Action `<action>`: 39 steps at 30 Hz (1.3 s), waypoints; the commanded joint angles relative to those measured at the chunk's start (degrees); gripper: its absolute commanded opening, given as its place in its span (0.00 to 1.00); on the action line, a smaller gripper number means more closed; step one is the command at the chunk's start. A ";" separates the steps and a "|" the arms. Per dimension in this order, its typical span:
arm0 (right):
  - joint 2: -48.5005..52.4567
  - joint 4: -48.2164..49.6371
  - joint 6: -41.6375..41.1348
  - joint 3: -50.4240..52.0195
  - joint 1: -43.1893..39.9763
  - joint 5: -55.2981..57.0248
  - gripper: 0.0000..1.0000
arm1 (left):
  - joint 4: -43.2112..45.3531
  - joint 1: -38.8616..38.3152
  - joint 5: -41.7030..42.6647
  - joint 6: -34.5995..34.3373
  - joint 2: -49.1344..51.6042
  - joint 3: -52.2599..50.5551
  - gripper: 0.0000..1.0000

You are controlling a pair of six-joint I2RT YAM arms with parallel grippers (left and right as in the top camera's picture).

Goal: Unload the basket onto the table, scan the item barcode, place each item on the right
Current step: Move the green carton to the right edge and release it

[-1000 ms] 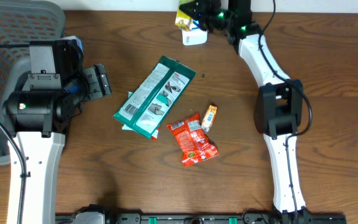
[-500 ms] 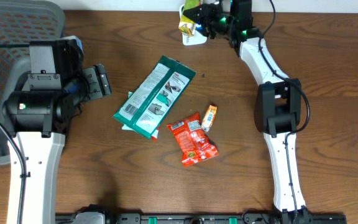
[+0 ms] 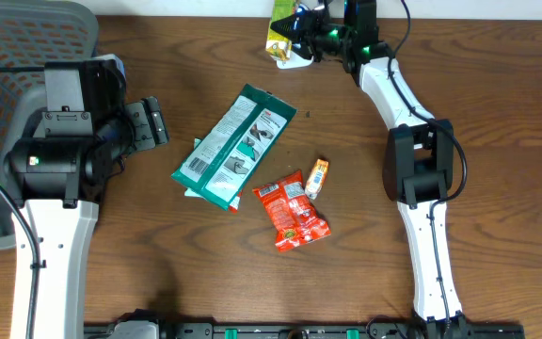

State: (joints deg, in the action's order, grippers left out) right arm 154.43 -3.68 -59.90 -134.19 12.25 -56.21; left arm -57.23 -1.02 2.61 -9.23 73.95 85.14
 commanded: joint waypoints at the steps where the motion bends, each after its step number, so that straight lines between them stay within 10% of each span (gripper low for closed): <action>1: -1.46 -0.28 3.37 -1.75 0.22 -2.75 0.41 | -0.20 -0.04 -0.52 -0.52 0.15 1.11 0.83; 21: -6.73 -1.92 6.21 -1.46 -1.95 -4.85 0.36 | -0.20 -0.04 -0.52 -0.52 0.15 1.11 0.83; 39: -30.60 -76.13 54.95 -1.46 -13.84 40.11 0.39 | -0.20 -0.04 -0.52 -0.52 0.15 1.11 0.83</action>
State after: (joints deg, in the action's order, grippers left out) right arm 124.11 -74.22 -14.92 -135.17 1.10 -32.38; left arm -57.23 -1.02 2.61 -9.23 73.95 85.14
